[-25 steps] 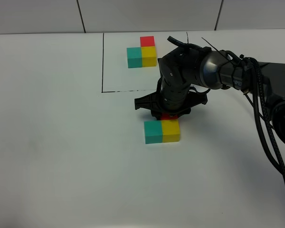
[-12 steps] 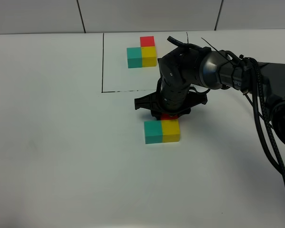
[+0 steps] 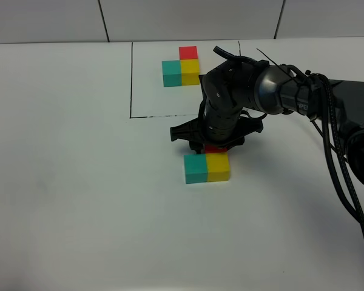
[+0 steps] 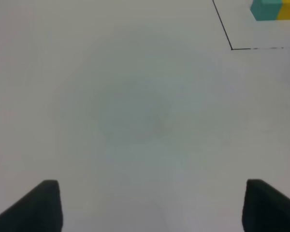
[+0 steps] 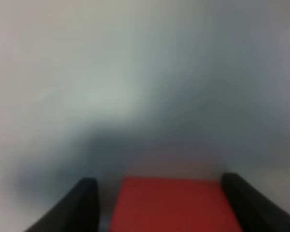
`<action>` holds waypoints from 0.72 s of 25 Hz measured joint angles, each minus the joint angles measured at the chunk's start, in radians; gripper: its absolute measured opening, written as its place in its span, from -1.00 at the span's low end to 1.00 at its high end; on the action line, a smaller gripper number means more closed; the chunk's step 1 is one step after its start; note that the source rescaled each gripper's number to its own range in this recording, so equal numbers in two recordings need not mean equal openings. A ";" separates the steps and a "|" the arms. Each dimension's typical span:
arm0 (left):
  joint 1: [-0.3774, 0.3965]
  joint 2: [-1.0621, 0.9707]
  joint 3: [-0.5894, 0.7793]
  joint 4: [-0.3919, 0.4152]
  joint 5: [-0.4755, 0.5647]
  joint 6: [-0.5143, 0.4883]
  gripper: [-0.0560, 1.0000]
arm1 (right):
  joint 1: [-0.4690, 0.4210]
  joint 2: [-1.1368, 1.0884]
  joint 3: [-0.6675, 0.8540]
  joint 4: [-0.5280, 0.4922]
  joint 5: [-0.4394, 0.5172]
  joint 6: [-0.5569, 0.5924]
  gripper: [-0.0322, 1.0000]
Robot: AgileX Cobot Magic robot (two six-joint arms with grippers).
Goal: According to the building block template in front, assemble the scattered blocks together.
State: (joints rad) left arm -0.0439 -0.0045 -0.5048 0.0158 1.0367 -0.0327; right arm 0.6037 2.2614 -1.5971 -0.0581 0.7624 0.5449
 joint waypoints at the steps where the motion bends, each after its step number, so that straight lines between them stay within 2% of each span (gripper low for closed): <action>1: 0.000 0.000 0.000 0.000 0.000 0.000 0.62 | 0.000 0.000 0.000 0.005 -0.002 -0.011 -0.40; 7: 0.000 0.000 0.000 0.000 0.000 0.000 0.62 | 0.003 -0.002 0.000 0.040 -0.024 -0.048 0.39; 10: 0.000 0.000 0.000 0.000 0.000 0.000 0.62 | -0.001 -0.006 0.000 0.050 -0.048 -0.081 0.70; 13: 0.000 0.000 0.000 0.000 0.000 0.000 0.62 | -0.018 -0.015 0.002 0.048 -0.087 -0.128 0.88; 18: 0.000 0.000 0.000 0.000 0.000 0.000 0.62 | -0.056 -0.049 0.012 0.051 -0.094 -0.207 0.94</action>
State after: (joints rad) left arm -0.0439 -0.0045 -0.5048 0.0158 1.0367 -0.0327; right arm 0.5482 2.2128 -1.5846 -0.0076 0.6687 0.3380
